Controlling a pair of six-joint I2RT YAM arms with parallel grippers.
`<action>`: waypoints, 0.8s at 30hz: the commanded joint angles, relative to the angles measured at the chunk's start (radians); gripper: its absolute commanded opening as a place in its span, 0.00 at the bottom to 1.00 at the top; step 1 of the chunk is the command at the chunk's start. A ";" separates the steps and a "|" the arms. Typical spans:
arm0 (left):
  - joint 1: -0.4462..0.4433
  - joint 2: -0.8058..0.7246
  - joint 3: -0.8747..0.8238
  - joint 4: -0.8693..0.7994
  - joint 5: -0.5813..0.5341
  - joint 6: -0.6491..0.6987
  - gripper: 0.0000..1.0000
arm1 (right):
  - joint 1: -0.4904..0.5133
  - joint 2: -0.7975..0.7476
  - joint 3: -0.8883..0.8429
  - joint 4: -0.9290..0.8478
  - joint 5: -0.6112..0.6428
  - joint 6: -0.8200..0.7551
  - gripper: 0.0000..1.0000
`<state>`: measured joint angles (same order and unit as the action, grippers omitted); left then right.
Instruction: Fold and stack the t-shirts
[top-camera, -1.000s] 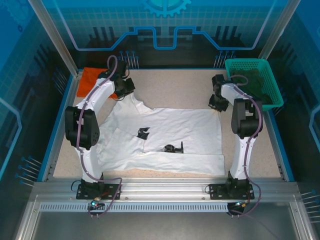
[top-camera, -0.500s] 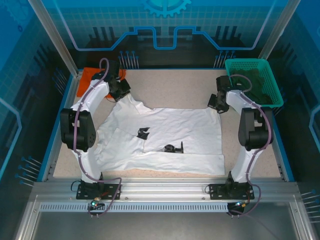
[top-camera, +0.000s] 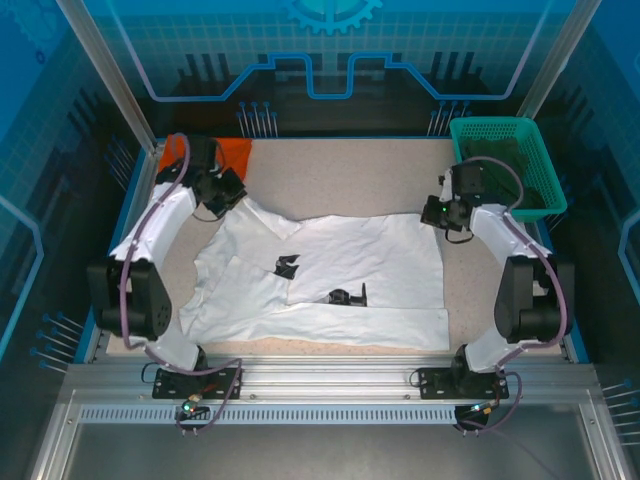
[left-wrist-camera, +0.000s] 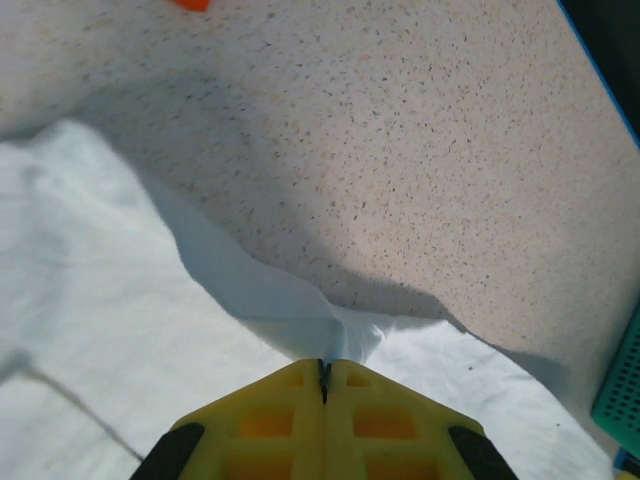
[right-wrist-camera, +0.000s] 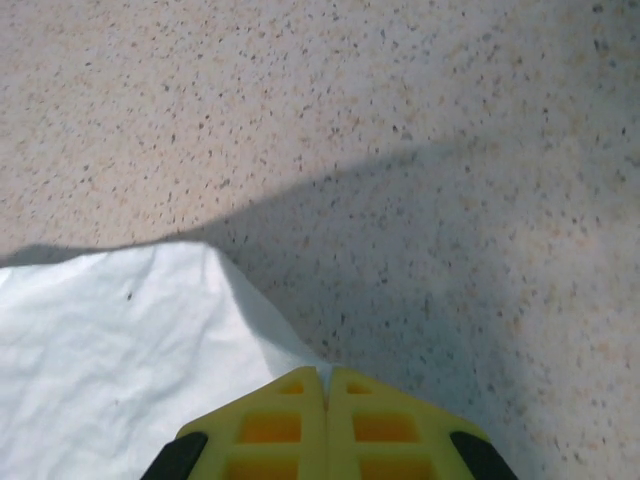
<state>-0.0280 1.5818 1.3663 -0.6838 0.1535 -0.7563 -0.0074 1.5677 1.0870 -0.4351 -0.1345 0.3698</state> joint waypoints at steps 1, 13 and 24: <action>0.041 -0.101 -0.084 -0.026 0.037 -0.053 0.00 | -0.040 -0.080 -0.053 0.015 -0.099 -0.025 0.00; 0.125 -0.440 -0.344 -0.217 0.027 -0.161 0.00 | -0.108 -0.295 -0.214 -0.066 -0.099 0.025 0.00; 0.134 -0.499 -0.317 -0.404 0.067 -0.199 0.00 | -0.129 -0.382 -0.342 -0.094 -0.072 0.092 0.00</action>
<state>0.0910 1.0889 1.0130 -0.9852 0.1936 -0.9443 -0.1146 1.2133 0.7734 -0.5014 -0.2169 0.4259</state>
